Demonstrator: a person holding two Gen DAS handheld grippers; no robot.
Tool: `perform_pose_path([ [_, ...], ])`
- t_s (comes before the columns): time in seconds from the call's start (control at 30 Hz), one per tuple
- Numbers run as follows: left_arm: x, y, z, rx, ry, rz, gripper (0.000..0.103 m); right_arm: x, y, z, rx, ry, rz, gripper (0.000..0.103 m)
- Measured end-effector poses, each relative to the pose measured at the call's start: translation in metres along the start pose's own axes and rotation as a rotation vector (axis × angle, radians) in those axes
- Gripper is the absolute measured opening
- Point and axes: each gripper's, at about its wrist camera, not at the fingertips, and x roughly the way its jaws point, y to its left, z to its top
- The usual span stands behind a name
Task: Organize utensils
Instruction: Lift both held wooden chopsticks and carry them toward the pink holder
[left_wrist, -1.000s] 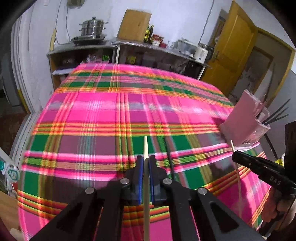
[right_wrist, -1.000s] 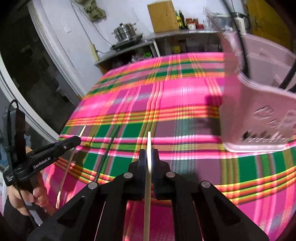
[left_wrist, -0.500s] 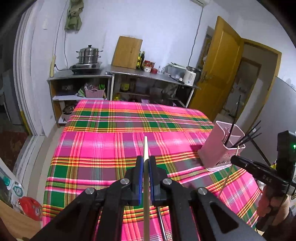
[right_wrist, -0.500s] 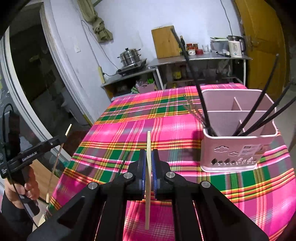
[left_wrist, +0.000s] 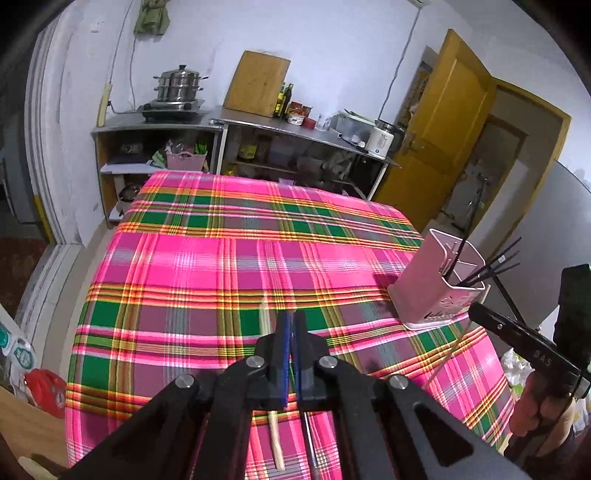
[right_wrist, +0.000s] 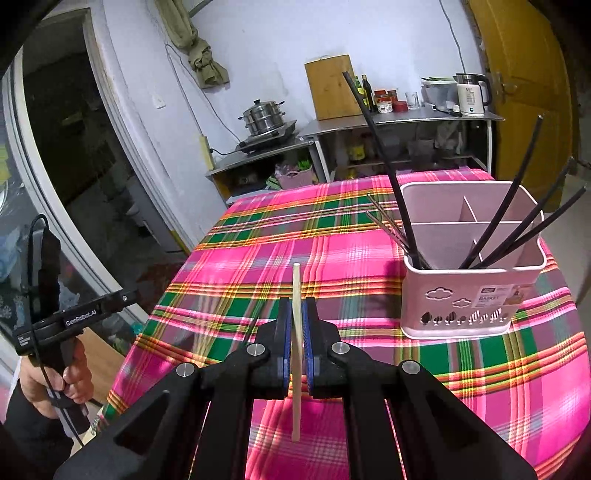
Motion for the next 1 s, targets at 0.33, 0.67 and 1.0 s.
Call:
perform_pose_path([
  [0.33,0.033,-0.006,0.003,0.029,0.073,0.01,0.005,-0.008,-0.006,0.001,0.004,-0.01,-0.004,0.006],
  [0.67,0.121,0.014,-0.016,0.003,0.218,0.08,0.023,-0.008,-0.014,0.002,0.004,-0.004,-0.01,0.006],
  [1.0,0.144,0.011,-0.024,0.016,0.239,0.094,0.023,-0.003,-0.017,0.007,-0.001,0.004,-0.014,0.006],
])
